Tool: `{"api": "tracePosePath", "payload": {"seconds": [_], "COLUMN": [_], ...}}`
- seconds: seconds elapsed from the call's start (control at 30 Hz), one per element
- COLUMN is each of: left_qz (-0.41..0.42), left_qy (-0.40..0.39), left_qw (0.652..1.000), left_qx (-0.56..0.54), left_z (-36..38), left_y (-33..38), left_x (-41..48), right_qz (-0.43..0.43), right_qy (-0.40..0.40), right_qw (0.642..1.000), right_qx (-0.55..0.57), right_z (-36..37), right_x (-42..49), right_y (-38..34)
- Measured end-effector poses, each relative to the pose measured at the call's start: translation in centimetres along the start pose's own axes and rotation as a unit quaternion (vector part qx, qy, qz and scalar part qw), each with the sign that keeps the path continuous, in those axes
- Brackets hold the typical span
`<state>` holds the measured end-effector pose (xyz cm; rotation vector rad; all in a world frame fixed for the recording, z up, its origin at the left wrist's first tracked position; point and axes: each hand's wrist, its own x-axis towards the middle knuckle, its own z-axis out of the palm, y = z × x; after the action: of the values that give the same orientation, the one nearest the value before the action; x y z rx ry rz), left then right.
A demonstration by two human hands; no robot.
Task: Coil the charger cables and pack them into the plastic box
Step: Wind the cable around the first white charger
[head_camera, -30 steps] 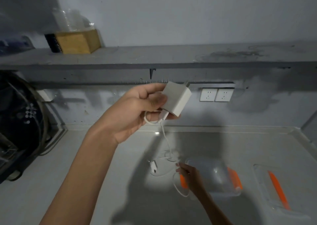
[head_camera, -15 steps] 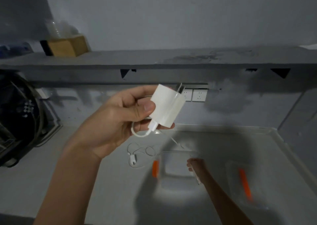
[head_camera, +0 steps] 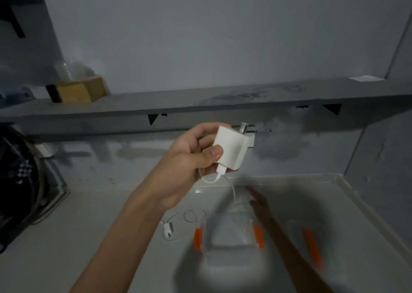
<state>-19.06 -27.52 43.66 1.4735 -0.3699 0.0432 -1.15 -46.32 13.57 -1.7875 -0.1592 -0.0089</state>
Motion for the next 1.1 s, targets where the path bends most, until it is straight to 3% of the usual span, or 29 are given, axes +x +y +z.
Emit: {"api": "tracePosePath", "payload": {"seconds": [0.07,0.13,0.23,0.33,0.4,0.47,0.53,0.57,0.63,0.7,0.83,0.93,1.0,1.03,1.1], "left_qz": [-0.013,-0.019,-0.009,-0.004,0.005,0.013,0.019,0.022,0.033,0.048,0.076,0.126,0.166,0.179,0.187], "left_qy": [0.013,0.030,0.047,0.059,0.064,0.071,0.081,0.084,0.095,0.113,0.137,0.168,0.184,0.188,0.201], "left_qw": [1.000,0.999,0.999,0.998,0.998,0.997,0.996,0.996,0.994,0.991,0.987,0.976,0.969,0.965,0.951], "left_qx": [0.001,0.010,0.002,0.011,0.016,0.002,-0.011,-0.018,-0.042,-0.051,-0.042,-0.049,0.001,0.045,0.143], "left_z": [0.3,0.0,-1.1,-3.0,-4.2,-4.8,-4.8,-4.6,-4.3,-4.2,-5.1,-6.6,-7.9,-8.5,-9.5], "left_y": [-2.1,-3.7,-4.6,-4.8,-4.9,-4.9,-5.0,-5.0,-4.6,-3.9,-2.0,-0.6,0.2,0.3,0.0], "left_x": [1.6,3.0,4.2,4.7,4.8,5.0,5.4,5.8,6.6,7.5,9.4,10.8,11.6,11.8,12.3], "right_qz": [0.014,0.047,0.007,-0.111,-0.127,-0.137,-0.183,-0.196,-0.155,-0.095,-0.067,-0.068,-0.095,-0.124,-0.202], "right_qy": [-0.084,-0.184,-0.259,-0.146,-0.054,0.015,0.032,0.005,-0.098,-0.179,-0.179,-0.161,-0.121,-0.087,-0.040], "right_qw": [0.982,0.927,0.902,0.964,0.986,0.990,0.969,0.970,0.982,0.952,0.924,0.955,0.984,0.989,0.965], "right_qx": [0.169,0.322,0.347,0.193,0.089,-0.042,-0.162,-0.147,0.052,0.228,0.333,0.238,0.090,-0.004,-0.165], "right_z": [0.5,0.6,0.1,-1.2,-2.1,-2.4,-2.1,-1.5,0.3,2.1,3.8,4.8,4.9,4.5,2.9], "right_x": [-2.1,-4.3,-5.8,-5.3,-4.4,-3.3,-2.9,-3.1,-4.3,-5.3,-6.6,-7.3,-8.0,-8.4,-9.0], "right_y": [-5.6,-11.2,-15.7,-15.6,-15.5,-15.3,-16.0,-16.9,-20.1,-22.3,-23.5,-22.7,-22.6,-22.8,-24.5]}}
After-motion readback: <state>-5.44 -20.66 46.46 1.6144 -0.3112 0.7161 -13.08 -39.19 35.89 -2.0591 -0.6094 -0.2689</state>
